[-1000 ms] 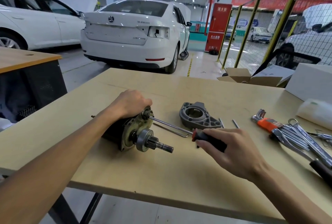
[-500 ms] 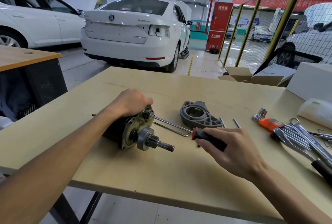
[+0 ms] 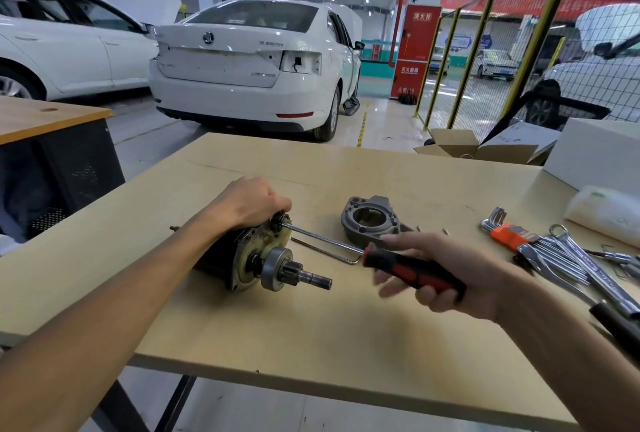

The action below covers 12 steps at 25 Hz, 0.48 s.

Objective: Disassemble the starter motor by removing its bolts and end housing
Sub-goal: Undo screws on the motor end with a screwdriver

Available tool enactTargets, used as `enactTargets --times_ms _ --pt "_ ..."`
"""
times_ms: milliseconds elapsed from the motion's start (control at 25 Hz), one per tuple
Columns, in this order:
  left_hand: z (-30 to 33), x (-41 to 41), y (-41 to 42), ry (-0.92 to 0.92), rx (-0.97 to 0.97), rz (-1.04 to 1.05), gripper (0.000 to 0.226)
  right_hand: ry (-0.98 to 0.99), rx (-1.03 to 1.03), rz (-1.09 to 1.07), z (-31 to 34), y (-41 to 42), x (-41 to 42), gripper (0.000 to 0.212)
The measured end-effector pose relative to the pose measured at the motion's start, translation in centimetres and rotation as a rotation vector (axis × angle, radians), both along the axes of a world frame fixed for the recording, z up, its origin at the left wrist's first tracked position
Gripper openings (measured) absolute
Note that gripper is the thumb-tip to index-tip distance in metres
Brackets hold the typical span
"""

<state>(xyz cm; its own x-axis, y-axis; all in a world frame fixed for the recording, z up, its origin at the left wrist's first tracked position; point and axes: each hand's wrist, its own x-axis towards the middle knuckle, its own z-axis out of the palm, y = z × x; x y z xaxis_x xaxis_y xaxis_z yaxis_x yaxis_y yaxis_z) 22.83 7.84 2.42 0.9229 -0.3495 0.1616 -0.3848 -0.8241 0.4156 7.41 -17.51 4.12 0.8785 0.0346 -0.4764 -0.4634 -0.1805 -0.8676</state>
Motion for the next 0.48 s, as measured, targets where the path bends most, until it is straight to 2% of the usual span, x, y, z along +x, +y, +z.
enactTargets --times_ms 80,120,280,320,360,400,480 --pt "0.0 0.2 0.0 0.009 0.003 -0.007 0.051 -0.023 -0.247 0.117 0.8 0.4 -0.1 0.054" --pt "0.0 0.4 -0.1 0.017 0.003 -0.003 0.05 -0.125 -0.418 0.108 1.3 0.7 -0.3 0.057" --pt "0.0 0.5 -0.2 0.059 0.01 0.012 0.043 -0.798 -1.197 0.066 1.4 1.9 -1.2 0.065" --pt "0.0 0.4 -0.3 0.062 0.008 0.013 0.042 -0.906 -1.3 0.053 1.1 1.9 -1.4 0.066" --pt "0.1 0.3 -0.3 0.057 0.013 0.014 0.042 -0.975 -1.301 0.023 0.7 1.9 -1.5 0.066" --pt "0.2 0.1 -0.4 0.045 0.029 0.014 0.042 -1.006 -1.167 -0.061 0.5 1.8 -1.5 0.063" --pt "0.4 -0.3 -0.5 0.024 0.036 0.024 0.039 -0.876 -0.577 -0.313 0.5 1.4 -0.8 0.048"
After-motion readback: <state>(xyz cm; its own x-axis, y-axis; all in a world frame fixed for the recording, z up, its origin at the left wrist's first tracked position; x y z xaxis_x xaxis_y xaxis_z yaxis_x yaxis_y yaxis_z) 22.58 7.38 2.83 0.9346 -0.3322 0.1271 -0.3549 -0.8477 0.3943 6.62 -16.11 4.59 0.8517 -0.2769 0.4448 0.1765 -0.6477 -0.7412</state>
